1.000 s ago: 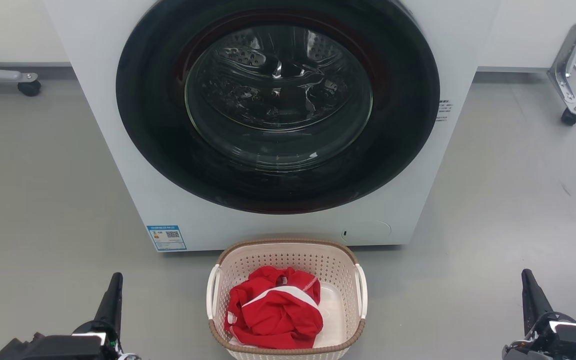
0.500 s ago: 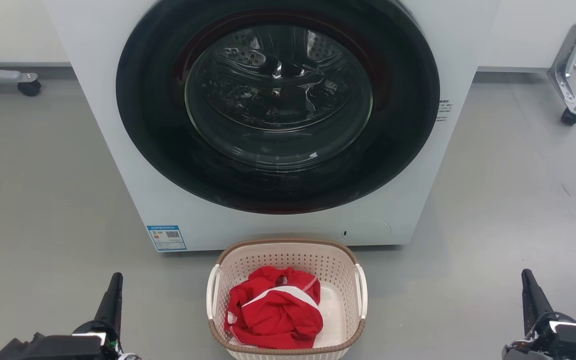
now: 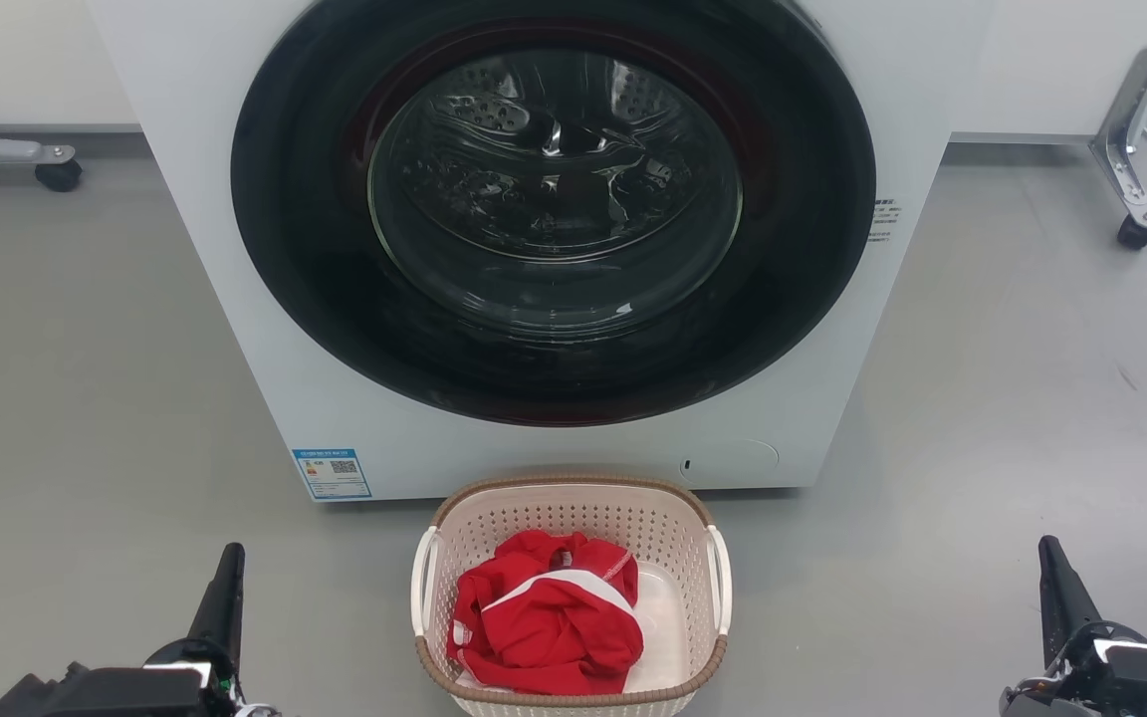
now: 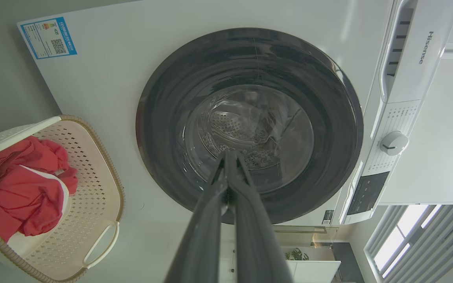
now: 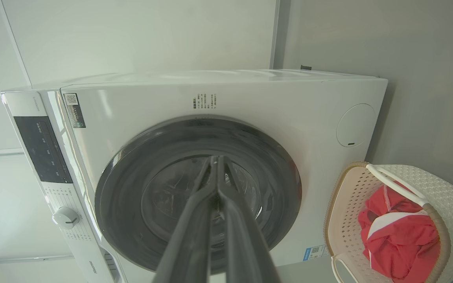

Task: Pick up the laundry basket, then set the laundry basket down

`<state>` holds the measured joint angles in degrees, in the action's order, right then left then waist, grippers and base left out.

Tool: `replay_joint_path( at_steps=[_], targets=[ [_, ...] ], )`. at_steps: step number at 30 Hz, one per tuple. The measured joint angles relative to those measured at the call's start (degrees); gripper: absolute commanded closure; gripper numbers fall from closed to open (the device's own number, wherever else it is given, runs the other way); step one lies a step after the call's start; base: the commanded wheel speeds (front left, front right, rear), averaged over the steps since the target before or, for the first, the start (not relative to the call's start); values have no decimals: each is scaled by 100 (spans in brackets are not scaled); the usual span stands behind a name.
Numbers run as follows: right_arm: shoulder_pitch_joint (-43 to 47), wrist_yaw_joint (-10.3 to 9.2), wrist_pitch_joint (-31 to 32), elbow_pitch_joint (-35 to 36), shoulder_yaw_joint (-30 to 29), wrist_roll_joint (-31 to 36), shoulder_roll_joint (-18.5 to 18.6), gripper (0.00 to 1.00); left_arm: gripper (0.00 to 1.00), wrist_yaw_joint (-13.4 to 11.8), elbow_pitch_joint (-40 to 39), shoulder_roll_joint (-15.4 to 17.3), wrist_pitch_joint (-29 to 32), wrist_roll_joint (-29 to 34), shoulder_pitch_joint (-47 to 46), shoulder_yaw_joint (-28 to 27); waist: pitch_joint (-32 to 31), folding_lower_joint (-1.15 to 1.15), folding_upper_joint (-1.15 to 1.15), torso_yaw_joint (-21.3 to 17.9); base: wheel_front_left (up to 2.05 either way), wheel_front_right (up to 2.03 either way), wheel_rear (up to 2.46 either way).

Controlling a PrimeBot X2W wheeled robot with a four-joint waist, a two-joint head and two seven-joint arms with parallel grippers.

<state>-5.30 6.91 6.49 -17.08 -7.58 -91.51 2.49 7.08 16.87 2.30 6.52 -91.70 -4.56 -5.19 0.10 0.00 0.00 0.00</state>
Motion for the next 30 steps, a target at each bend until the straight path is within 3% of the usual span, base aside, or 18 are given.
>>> replay_joint_path(
  at_steps=[30],
  targets=[
    [0, 0, 0, 1, 0, 0, 0, 100, 100, 0, -2, 0, 0, 0, 0, 0, 1, 0, 0, 0, 0, 0, 0]
  ],
)
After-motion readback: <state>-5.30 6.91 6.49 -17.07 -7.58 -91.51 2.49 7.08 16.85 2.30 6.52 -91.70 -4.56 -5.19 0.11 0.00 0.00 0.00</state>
